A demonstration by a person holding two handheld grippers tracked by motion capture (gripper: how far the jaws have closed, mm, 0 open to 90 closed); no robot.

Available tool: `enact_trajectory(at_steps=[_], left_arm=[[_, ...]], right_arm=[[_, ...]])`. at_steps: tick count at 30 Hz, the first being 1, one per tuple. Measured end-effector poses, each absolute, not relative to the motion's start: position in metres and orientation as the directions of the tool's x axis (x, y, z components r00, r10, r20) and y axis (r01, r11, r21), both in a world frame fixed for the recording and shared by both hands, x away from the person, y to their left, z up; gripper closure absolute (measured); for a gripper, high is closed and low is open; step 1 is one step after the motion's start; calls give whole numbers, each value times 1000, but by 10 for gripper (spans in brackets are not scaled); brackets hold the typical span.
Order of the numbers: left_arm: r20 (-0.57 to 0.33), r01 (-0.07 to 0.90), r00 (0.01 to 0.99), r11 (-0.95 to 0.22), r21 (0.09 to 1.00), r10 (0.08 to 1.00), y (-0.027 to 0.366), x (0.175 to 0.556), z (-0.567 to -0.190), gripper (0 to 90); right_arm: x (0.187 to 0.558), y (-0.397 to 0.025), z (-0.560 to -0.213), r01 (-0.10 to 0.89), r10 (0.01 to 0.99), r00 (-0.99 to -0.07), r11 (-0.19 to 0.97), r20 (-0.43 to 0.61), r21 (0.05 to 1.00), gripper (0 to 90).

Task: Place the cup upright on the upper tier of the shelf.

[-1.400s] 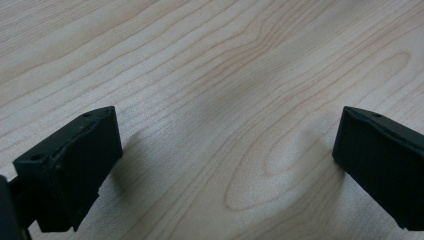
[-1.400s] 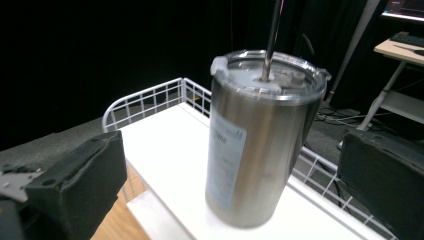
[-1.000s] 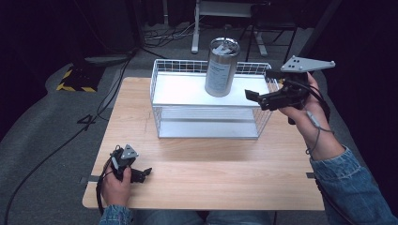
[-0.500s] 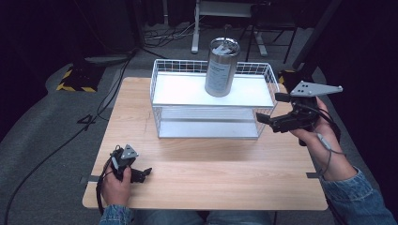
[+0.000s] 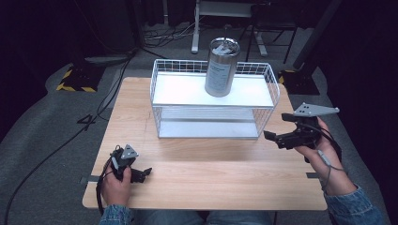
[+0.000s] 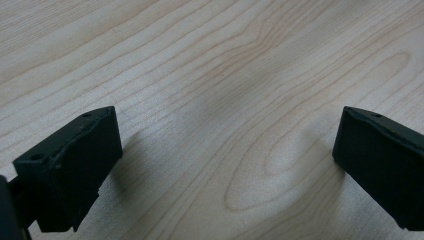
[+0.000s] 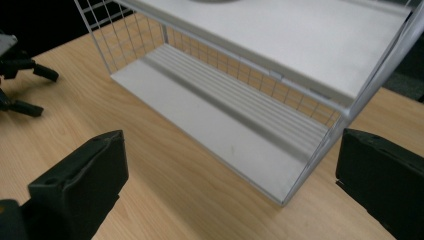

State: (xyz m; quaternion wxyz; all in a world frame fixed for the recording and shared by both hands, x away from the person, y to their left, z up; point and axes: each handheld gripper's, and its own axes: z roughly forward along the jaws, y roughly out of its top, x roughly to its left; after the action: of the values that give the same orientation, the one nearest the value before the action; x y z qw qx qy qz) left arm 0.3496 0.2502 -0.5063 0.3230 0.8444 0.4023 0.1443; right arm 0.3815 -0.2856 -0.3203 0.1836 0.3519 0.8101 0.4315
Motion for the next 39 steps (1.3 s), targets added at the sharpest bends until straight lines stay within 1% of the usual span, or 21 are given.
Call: enact_trajectory(at_steps=[1, 2, 3, 4, 11, 14, 16, 17, 18, 21, 29, 30, 33, 39], left_arm=[[-16, 586, 635, -468, 662, 773, 250, 350, -506, 0], [-16, 586, 635, -468, 662, 773, 250, 350, -506, 0], [-16, 586, 635, -468, 662, 773, 250, 350, -506, 0], [-16, 586, 635, -468, 662, 773, 250, 350, -506, 0], [-16, 586, 635, -468, 662, 773, 250, 350, -506, 0], [-16, 586, 635, -468, 661, 772, 250, 350, -506, 0], [-16, 586, 635, -468, 662, 772, 250, 350, -506, 0], [-16, 586, 635, -468, 662, 772, 250, 350, -506, 0], [-16, 586, 635, -468, 662, 772, 250, 350, -506, 0], [-16, 586, 635, -468, 662, 772, 250, 350, -506, 0], [-16, 586, 635, -468, 662, 772, 250, 350, -506, 0], [-16, 586, 635, -468, 662, 772, 250, 350, -506, 0], [-16, 586, 635, -468, 662, 773, 250, 350, -506, 0], [-16, 586, 635, -468, 662, 773, 250, 350, -506, 0]], right_arm=[[382, -286, -320, 412, 729, -685, 380, 6, 828, 9], [382, -288, -331, 423, 727, -686, 395, 4, 816, 13], [382, -288, -331, 423, 727, -686, 395, 4, 816, 13], [381, -289, -340, 433, 729, -684, 397, 8, 809, 15], [382, -292, -372, 476, 739, -672, 392, 38, 787, 29], [381, -292, -380, 483, 744, -667, 396, 35, 781, 37], [381, -292, -394, 499, 752, -659, 406, 31, 765, 47], [381, -292, -394, 499, 752, -659, 406, 31, 765, 47], [380, -292, -404, 520, 756, -653, 397, 53, 756, 48], [380, -292, -418, 540, 757, -650, 405, 60, 738, 48], [379, -294, -445, 574, 773, -629, 394, 78, 718, 51], [378, -295, -454, 586, 775, -625, 386, 93, 712, 52], [377, -295, -463, 605, 777, -617, 369, 122, 706, 53], [375, -293, -480, 615, 776, -616, 367, 136, 698, 53]])
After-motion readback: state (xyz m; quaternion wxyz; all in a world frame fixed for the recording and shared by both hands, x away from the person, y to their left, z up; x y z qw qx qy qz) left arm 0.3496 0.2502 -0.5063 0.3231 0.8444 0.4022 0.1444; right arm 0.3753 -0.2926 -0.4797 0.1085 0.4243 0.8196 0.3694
